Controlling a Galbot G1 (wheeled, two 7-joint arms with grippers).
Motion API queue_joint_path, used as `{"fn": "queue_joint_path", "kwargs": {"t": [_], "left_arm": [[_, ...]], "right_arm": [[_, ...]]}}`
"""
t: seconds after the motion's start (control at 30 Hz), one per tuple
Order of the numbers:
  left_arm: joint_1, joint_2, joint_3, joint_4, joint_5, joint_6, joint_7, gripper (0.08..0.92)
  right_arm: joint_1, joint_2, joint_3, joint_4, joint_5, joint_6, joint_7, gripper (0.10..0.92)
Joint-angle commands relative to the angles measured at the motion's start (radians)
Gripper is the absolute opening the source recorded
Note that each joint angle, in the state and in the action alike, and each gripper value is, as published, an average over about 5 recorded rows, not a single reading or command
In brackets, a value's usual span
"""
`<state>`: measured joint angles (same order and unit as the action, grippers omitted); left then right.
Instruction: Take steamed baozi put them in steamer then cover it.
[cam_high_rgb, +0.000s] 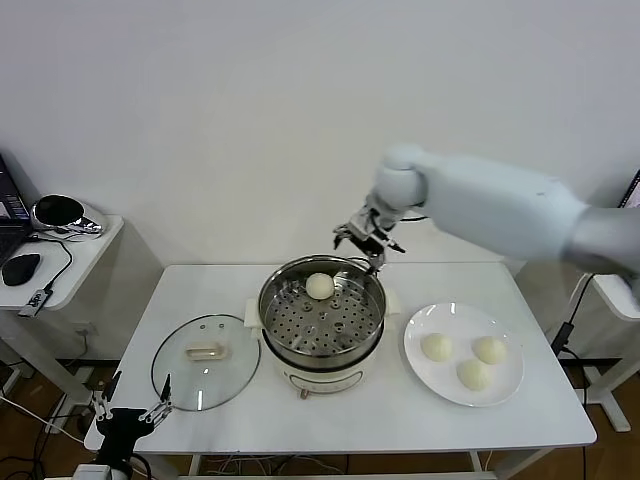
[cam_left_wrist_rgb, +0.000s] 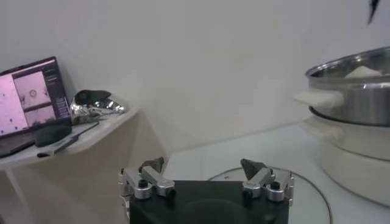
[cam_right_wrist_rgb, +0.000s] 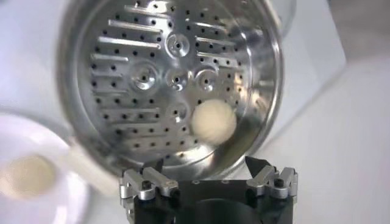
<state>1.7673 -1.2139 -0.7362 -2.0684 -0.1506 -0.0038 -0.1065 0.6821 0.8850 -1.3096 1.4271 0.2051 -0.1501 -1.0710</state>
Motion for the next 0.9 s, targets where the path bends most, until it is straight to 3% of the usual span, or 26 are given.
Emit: {"fn": "queue_joint_path", "kwargs": {"t": [0.03,0.2,0.4,0.9], "left_arm": [[0.0,0.002,0.001,-0.002,-0.002,-0.001,0.0,0.823],[0.001,0.004,0.003,-0.003,-0.001,-0.003,0.0,0.823],[0.002,0.001,0.006,-0.003,0.002,-0.006,0.0,0.823],[0.014,-0.009,-0.025,-0.003,0.004,-0.006,0.0,0.823]], "right_arm": [[0.08,-0.292,-0.035,0.262,0.14,-0.319,-0.023,0.823],[0.015,-0.421,-0.035,0.285,0.015,-0.236,-0.034,0.823],[-0.131,-0.471,0.016,0.255,-0.101,-0.186,-0.021,0.823],[-0.569,-0.309,0.333,-0.01,-0.283,-0.135,0.031,0.823]]}}
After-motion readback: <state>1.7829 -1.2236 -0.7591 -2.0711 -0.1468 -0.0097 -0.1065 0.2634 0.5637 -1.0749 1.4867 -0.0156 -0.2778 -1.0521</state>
